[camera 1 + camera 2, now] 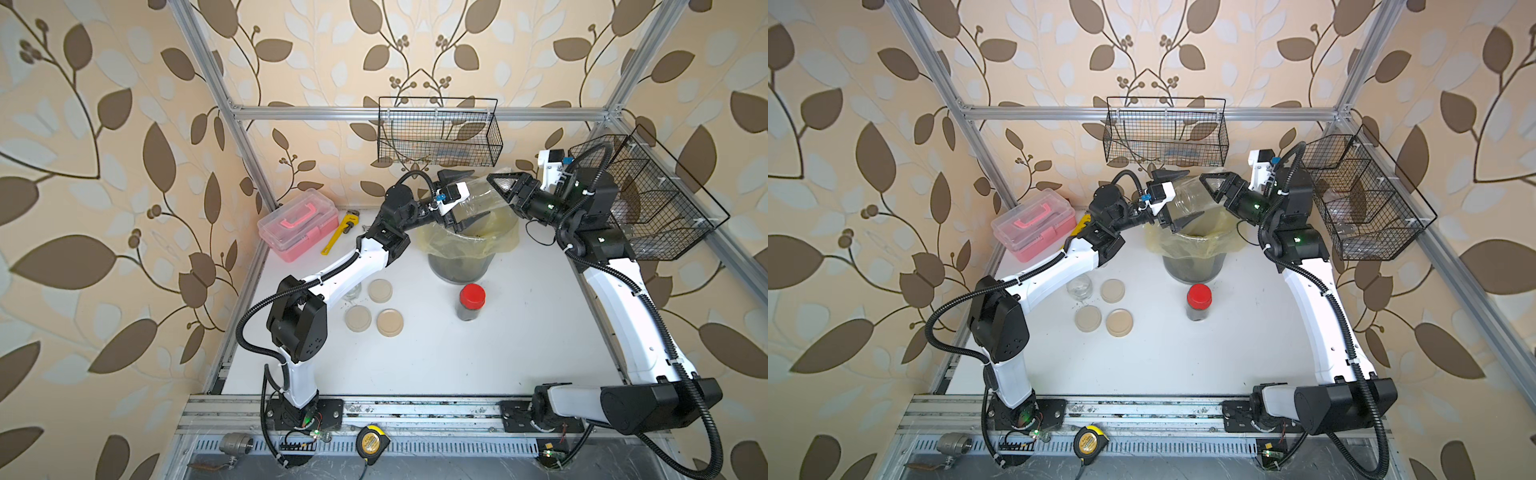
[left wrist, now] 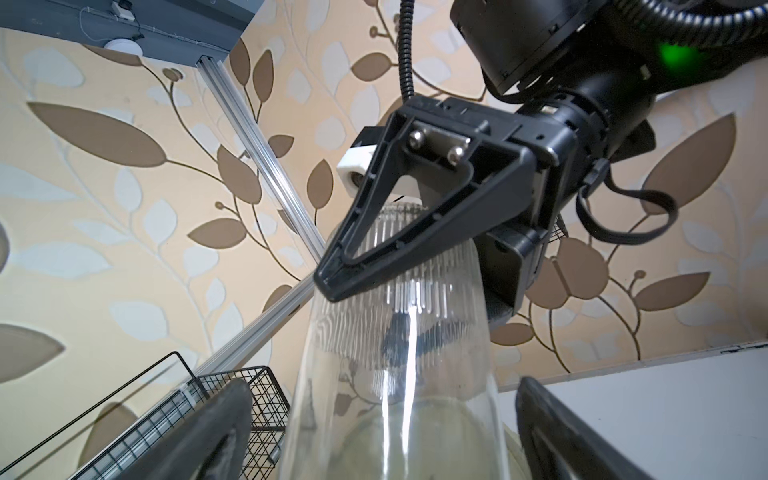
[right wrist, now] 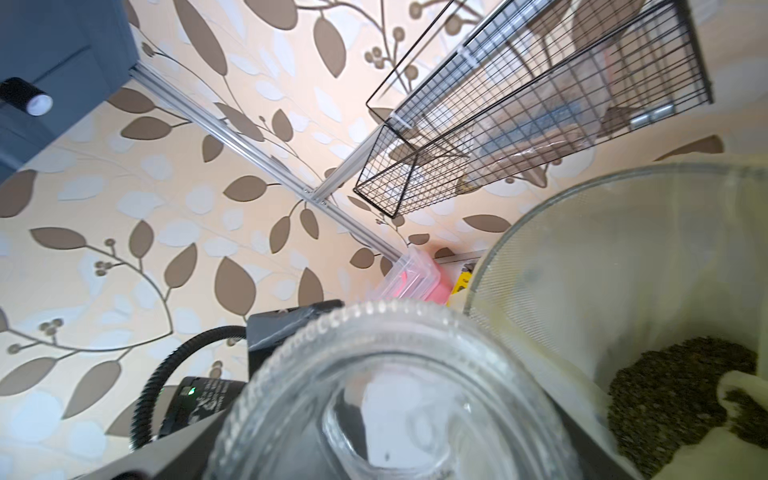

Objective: Empty moldy tea leaves from jars
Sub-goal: Pour the moldy tea leaves from the jar into the trash bin, then place the jar at the center of the board.

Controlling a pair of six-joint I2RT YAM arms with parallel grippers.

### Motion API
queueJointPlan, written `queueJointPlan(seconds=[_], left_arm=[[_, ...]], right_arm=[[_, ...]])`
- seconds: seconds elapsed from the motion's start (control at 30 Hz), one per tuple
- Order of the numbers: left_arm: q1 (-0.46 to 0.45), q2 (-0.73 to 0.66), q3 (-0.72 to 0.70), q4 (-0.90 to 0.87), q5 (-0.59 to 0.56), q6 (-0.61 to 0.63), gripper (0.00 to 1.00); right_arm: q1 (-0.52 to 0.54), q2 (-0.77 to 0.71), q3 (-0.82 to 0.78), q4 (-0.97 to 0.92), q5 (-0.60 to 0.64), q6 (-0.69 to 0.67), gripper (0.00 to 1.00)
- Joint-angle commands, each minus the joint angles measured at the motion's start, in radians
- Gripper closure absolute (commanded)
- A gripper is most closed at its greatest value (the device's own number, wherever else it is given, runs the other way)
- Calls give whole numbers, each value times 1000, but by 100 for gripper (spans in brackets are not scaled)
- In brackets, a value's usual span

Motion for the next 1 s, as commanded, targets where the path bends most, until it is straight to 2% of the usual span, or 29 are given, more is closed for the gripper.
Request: queueJointPlan(seconds=[0.0, 0.17, 0.37, 0.47, 0.63, 0.8, 0.83, 0.93, 0.97], left_arm=[[5, 11, 56, 129, 77, -34, 1], [5, 37, 71, 231, 93, -113, 1], [7, 39, 71, 223, 111, -126, 2], [7, 40, 73, 244, 126, -156, 8], [6, 36, 77, 249, 133, -174, 22], [6, 33, 71, 243, 135, -175, 30], [6, 32, 71, 237, 135, -174, 29], [6, 31, 64, 229, 105, -162, 2], [6, 31, 59, 227, 88, -159, 1]], right_arm=[[0, -41, -21, 217, -90, 111, 95], [0, -34, -28, 239, -110, 128, 95], [1, -31, -54, 293, -121, 154, 95], [0, -21, -87, 358, -145, 206, 95], [0, -12, -90, 362, -153, 209, 95], [2, -13, -86, 371, -166, 211, 94], [2, -13, -86, 378, -174, 217, 94], [3, -17, -83, 393, -184, 224, 94], [3, -22, -81, 395, -184, 223, 94]])
